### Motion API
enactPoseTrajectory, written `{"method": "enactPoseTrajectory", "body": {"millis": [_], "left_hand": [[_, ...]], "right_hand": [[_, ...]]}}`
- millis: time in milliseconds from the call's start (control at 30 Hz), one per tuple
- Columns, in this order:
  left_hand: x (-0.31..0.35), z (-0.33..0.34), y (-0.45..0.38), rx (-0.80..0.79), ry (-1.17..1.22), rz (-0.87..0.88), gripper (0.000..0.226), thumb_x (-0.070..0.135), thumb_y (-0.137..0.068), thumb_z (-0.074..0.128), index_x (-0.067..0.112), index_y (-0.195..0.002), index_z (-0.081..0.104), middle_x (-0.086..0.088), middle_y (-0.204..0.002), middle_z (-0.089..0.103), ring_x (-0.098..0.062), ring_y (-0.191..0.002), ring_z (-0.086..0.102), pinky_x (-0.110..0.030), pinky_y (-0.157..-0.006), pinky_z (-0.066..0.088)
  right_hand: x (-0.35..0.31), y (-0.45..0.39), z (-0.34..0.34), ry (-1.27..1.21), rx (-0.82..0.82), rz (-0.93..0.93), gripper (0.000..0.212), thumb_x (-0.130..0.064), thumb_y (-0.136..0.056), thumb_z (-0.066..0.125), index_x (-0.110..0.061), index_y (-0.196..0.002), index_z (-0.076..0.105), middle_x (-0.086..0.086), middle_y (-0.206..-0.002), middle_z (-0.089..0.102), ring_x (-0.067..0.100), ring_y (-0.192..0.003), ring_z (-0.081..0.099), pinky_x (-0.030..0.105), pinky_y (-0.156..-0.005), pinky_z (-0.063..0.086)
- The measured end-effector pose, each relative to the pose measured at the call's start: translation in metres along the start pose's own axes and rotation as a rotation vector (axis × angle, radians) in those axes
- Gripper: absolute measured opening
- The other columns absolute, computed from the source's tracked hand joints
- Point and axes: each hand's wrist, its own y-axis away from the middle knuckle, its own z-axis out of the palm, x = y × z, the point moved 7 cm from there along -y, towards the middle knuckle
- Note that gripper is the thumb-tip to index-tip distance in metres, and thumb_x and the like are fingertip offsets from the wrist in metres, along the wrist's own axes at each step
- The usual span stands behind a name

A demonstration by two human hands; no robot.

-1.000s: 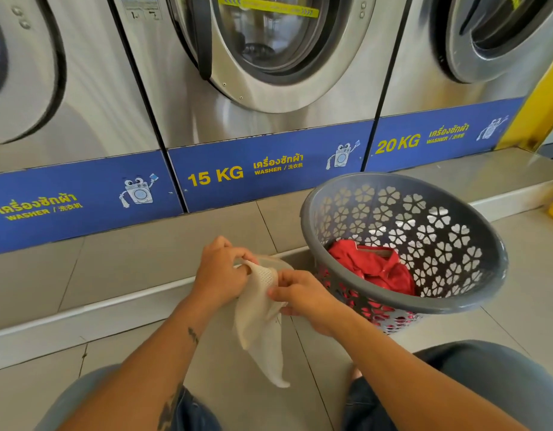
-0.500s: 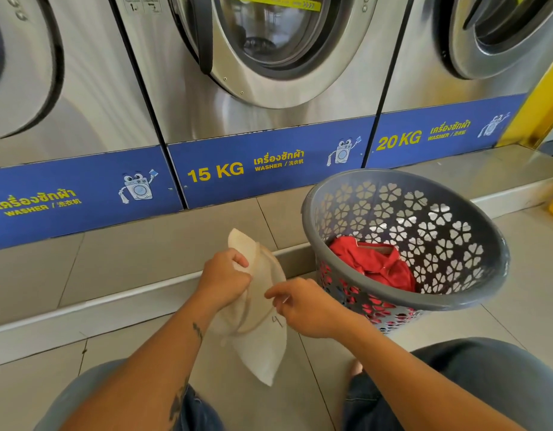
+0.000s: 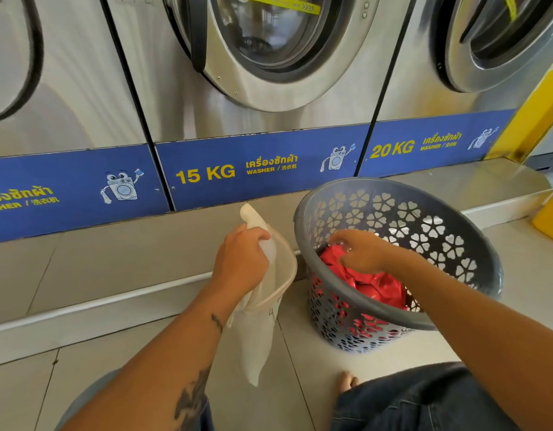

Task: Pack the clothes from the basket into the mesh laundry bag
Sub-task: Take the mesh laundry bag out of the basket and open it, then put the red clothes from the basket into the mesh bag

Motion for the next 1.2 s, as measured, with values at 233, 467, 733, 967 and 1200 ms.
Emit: {"method": "enactPoseTrajectory", "body": {"millis": [233,467,733,967,1200], "left_hand": [[0.019,0.029,-0.021,-0.145,-0.079,0.008,0.046,0.019,-0.092,0.053,0.025,-0.136,0.049,0.000,-0.137,0.046,-0.026,-0.119,0.048,-0.040,-0.094,0.042],[0.019,0.052,-0.043,-0.118,-0.054,-0.008,0.044,0.012,-0.092,0.051,0.026,-0.134,0.054,0.001,-0.132,0.053,-0.024,-0.117,0.051,-0.038,-0.093,0.044],[0.003,0.059,-0.062,-0.118,-0.093,-0.053,0.044,0.009,-0.093,0.051,0.027,-0.133,0.055,0.003,-0.133,0.052,-0.022,-0.116,0.050,-0.032,-0.089,0.042],[0.010,0.033,-0.068,0.016,-0.086,0.025,0.037,0.012,-0.094,0.044,0.027,-0.120,0.065,0.000,-0.124,0.058,-0.024,-0.108,0.054,-0.039,-0.088,0.045],[0.012,-0.003,-0.051,0.134,-0.008,0.064,0.037,0.012,-0.098,0.040,0.023,-0.126,0.061,-0.001,-0.127,0.060,-0.025,-0.111,0.052,-0.036,-0.089,0.043]], "right_hand": [[0.063,-0.058,0.052,0.357,-0.261,0.149,0.094,-0.040,-0.079,0.074,-0.028,-0.156,0.023,0.016,-0.155,0.038,0.040,-0.136,0.043,0.047,-0.105,0.047],[0.077,-0.125,0.078,0.393,-0.283,0.147,0.110,-0.053,-0.065,0.078,-0.028,-0.157,0.022,0.013,-0.158,0.030,0.041,-0.145,0.027,0.050,-0.115,0.036],[0.089,-0.130,0.120,0.410,-0.334,0.107,0.075,-0.028,-0.086,0.056,-0.026,-0.156,0.029,0.013,-0.150,0.047,0.035,-0.134,0.049,0.039,-0.105,0.046],[0.091,-0.115,0.075,0.230,-0.189,0.051,0.047,-0.021,-0.074,0.051,-0.027,-0.119,0.065,0.006,-0.122,0.067,0.031,-0.109,0.060,0.039,-0.087,0.053],[0.065,-0.067,0.004,-0.004,0.045,0.049,0.026,-0.003,-0.080,0.055,-0.009,-0.096,0.073,0.010,-0.094,0.073,0.030,-0.091,0.064,0.038,-0.079,0.052]]}}
